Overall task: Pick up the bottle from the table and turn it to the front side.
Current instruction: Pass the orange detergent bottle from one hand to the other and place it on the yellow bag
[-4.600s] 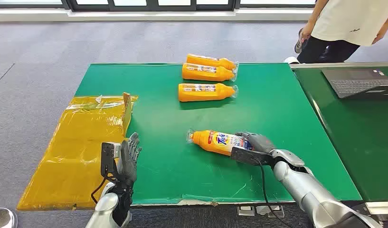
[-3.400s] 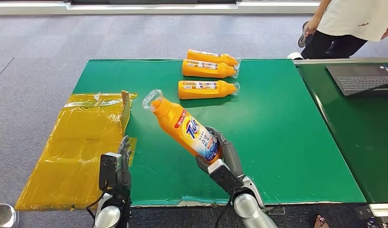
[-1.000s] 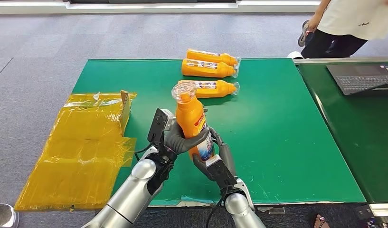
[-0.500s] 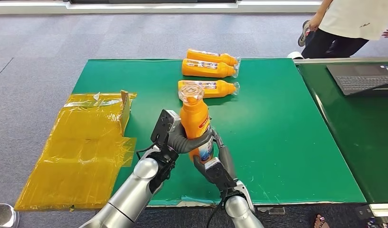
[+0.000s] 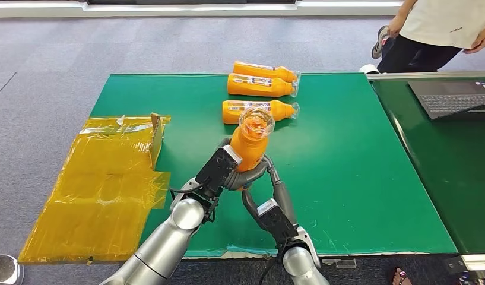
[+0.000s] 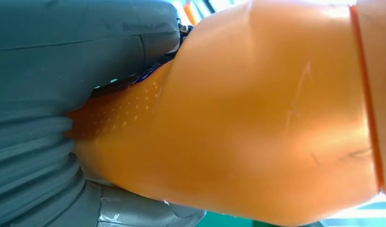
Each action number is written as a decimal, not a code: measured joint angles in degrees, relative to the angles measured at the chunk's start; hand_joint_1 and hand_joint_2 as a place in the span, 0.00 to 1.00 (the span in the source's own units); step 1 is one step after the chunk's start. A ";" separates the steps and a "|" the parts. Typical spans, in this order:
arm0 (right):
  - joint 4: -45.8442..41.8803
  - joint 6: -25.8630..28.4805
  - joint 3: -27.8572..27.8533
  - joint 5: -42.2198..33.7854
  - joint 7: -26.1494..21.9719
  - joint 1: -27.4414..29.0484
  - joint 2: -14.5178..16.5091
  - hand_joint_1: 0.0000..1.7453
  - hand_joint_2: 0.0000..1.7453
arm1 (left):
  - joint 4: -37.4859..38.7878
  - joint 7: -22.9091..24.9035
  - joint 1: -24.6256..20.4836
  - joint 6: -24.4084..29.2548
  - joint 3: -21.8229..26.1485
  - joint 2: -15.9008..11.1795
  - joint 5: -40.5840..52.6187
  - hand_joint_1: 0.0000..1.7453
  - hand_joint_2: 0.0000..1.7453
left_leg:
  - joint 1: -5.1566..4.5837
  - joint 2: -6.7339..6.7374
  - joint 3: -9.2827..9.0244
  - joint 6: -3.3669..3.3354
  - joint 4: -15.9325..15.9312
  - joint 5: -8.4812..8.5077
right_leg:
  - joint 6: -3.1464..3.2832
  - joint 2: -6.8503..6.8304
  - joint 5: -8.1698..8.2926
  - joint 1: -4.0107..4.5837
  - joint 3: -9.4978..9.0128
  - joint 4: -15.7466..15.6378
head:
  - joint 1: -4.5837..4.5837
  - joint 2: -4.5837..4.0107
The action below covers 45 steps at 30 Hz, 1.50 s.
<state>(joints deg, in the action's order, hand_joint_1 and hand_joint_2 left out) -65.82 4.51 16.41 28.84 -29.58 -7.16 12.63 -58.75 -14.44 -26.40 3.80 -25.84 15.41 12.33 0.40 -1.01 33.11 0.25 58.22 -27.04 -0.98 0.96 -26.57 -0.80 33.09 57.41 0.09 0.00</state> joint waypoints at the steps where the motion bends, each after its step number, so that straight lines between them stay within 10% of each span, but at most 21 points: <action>1: -0.39 -0.12 0.00 0.02 0.00 0.22 0.00 0.00 0.00 | -0.59 0.01 0.03 0.70 0.01 -0.21 1.29 1.00 1.00 | 0.00 -0.01 0.00 0.00 0.00 0.00 | 0.00 -0.01 0.00 0.00 0.00 0.00 | 0.00 0.00; 9: -1.75 -0.75 0.00 -0.23 -0.42 0.54 -0.10 0.00 0.00 | -4.46 1.22 0.52 8.43 0.05 -2.50 16.53 1.00 1.00 | 0.00 -0.01 0.02 0.00 0.00 0.01 | 0.00 -0.01 0.00 0.00 0.00 0.03 | -0.01 0.00; 13: -2.04 -0.83 0.00 -0.33 -0.67 0.54 -0.15 0.00 1.00 | -5.54 2.07 0.67 10.21 0.07 -3.83 19.11 1.00 1.00 | 0.00 -0.03 0.03 0.01 0.00 0.02 | 0.00 -0.02 0.00 0.00 0.00 0.04 | -0.01 0.00; 23: -3.34 -2.45 0.00 -1.81 -1.05 0.45 -0.76 0.00 1.00 | -3.78 5.93 3.82 26.20 2.30 -9.47 46.56 1.00 1.00 | 0.01 0.01 0.04 0.02 -0.02 0.02 | 0.01 0.02 -0.01 0.00 0.06 0.09 | 0.00 0.00; 45: -2.81 -2.69 1.45 -3.66 -1.98 -1.85 -1.96 0.00 1.00 | 8.36 4.15 6.49 33.44 9.44 -14.16 50.74 1.00 1.00 | 0.02 -0.07 0.16 0.11 -0.01 0.09 | 0.02 -0.03 -0.01 0.00 0.18 0.15 | 0.00 0.00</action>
<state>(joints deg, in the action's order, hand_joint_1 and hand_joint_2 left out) -68.63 1.83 17.87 25.18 -31.56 -9.02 10.67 -50.39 -10.29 -19.91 37.23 -16.40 1.25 63.06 0.42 -1.08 33.27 0.36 58.21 -26.95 -0.96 0.93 -26.58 -0.79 33.27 57.56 0.09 0.00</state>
